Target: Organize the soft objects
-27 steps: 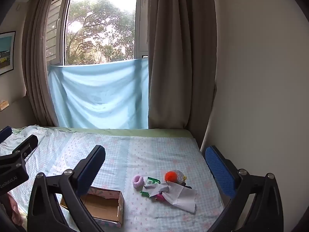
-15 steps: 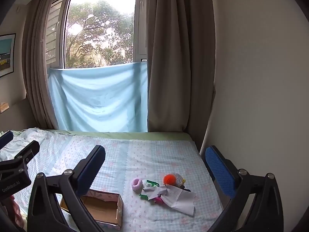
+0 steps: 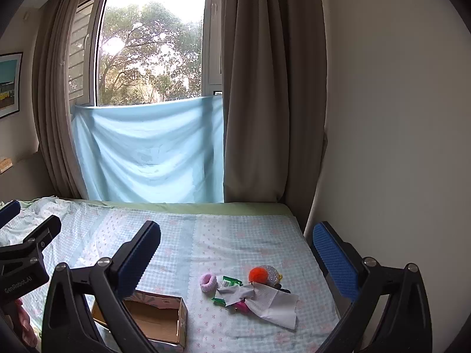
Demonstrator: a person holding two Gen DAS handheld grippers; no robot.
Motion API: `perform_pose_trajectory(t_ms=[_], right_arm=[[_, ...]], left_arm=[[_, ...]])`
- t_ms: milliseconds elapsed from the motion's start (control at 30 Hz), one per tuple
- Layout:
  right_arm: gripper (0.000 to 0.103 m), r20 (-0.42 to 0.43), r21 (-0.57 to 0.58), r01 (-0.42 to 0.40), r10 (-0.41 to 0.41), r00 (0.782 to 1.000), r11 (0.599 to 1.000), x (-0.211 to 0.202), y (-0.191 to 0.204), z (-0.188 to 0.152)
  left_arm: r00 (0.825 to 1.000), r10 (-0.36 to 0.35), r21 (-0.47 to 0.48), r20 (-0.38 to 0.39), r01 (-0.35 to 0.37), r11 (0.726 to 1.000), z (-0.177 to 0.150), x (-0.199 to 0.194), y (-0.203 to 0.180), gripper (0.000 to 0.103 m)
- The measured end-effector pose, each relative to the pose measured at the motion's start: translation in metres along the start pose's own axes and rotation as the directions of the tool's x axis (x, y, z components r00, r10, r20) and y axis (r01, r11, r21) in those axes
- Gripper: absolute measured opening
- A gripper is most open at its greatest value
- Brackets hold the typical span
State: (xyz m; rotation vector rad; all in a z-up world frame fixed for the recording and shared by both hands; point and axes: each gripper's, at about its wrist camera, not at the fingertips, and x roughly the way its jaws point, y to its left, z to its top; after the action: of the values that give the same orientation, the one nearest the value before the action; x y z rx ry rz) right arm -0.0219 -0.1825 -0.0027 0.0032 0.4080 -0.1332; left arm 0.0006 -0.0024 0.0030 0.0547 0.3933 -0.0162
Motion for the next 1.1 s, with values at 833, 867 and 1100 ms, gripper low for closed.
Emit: perform_pose_trajectory(t_ms=[833, 867, 1100], right_arm=[[0.103, -0.012, -0.013, -0.015, 0.014, 1.0, 1.0, 0.0064, 0.0058, 0.0027], [0.103, -0.013, -0.013, -0.016, 0.016, 1.0, 1.0, 0.0067, 0.0055, 0.0027], [0.103, -0.013, -0.015, -0.017, 0.016, 1.0, 1.0, 0.0075, 0.0061, 0.004]], left_arm=[[1.0, -0.002, -0.011, -0.009, 0.002, 1.0, 0.0018, 0.0063, 0.0054, 0.103], [1.0, -0.002, -0.012, -0.01, 0.001, 1.0, 0.0019, 0.0067, 0.0057, 0.103], [1.0, -0.002, -0.015, -0.012, 0.002, 1.0, 0.0029, 0.0088, 0.0077, 0.103]])
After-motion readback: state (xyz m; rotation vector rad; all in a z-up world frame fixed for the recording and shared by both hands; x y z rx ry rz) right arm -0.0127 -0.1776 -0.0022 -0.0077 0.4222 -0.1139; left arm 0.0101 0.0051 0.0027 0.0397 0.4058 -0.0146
